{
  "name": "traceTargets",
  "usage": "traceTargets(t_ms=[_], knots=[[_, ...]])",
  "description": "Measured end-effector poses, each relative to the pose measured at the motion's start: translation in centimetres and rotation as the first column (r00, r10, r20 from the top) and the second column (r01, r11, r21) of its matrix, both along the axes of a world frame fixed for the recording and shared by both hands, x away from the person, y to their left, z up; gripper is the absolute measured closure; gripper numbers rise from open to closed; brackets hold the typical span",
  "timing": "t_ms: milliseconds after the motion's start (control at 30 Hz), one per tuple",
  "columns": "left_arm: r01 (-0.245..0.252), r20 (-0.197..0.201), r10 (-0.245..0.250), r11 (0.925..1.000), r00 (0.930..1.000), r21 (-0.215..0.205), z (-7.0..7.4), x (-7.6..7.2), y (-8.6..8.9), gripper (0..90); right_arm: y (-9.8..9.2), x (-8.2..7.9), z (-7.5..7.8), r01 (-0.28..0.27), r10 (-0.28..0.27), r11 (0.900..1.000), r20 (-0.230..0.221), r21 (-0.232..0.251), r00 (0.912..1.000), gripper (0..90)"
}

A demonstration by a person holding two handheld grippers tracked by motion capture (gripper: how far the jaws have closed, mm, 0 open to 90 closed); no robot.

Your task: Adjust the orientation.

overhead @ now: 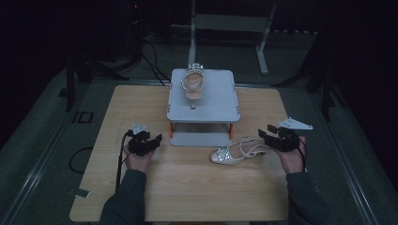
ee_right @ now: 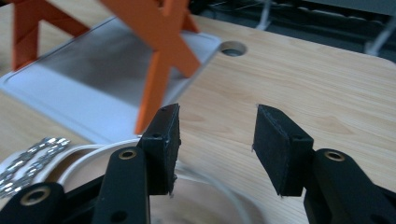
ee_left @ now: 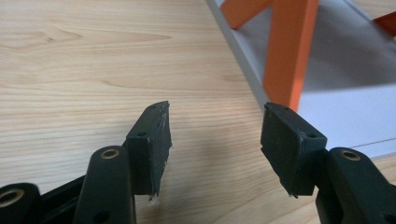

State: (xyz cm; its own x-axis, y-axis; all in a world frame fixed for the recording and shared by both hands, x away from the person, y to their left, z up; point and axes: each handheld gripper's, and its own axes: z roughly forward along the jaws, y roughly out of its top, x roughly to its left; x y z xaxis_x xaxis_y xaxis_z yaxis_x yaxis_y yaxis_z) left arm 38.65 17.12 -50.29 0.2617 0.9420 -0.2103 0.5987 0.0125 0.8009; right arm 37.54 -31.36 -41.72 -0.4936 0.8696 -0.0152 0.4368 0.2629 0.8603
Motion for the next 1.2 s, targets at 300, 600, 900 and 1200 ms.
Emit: traceTargets(t_ms=[300, 600, 900, 1200], knots=[[-0.008, 0.001, 0.008, 1.0000, 1.0000, 0.004, -0.3, -0.1, -0.2, 42.7, 1.4, 0.1, -0.4, -0.080, 0.079, 0.996, -0.025, -0.024, 0.9965, 51.9], [0.005, -0.011, -0.005, 0.9999, 0.9999, -0.010, -0.3, 0.0, -0.1, 41.3, 3.1, 0.4, -1.3, -0.162, 0.156, 0.983, -0.067, -0.083, 0.9854, 53.6], [0.008, -0.015, -0.008, 0.9999, 0.9999, -0.011, -0.3, 0.0, -0.1, 41.1, 3.4, 1.0, -2.3, -0.174, 0.160, 0.974, -0.102, -0.142, 0.9818, 48.7], [0.009, -0.017, -0.009, 0.9998, 0.9998, -0.016, -0.3, 0.0, -0.1, 41.0, 4.2, 1.4, -3.3, -0.210, 0.180, 0.953, -0.152, -0.219, 0.9719, 44.5]])
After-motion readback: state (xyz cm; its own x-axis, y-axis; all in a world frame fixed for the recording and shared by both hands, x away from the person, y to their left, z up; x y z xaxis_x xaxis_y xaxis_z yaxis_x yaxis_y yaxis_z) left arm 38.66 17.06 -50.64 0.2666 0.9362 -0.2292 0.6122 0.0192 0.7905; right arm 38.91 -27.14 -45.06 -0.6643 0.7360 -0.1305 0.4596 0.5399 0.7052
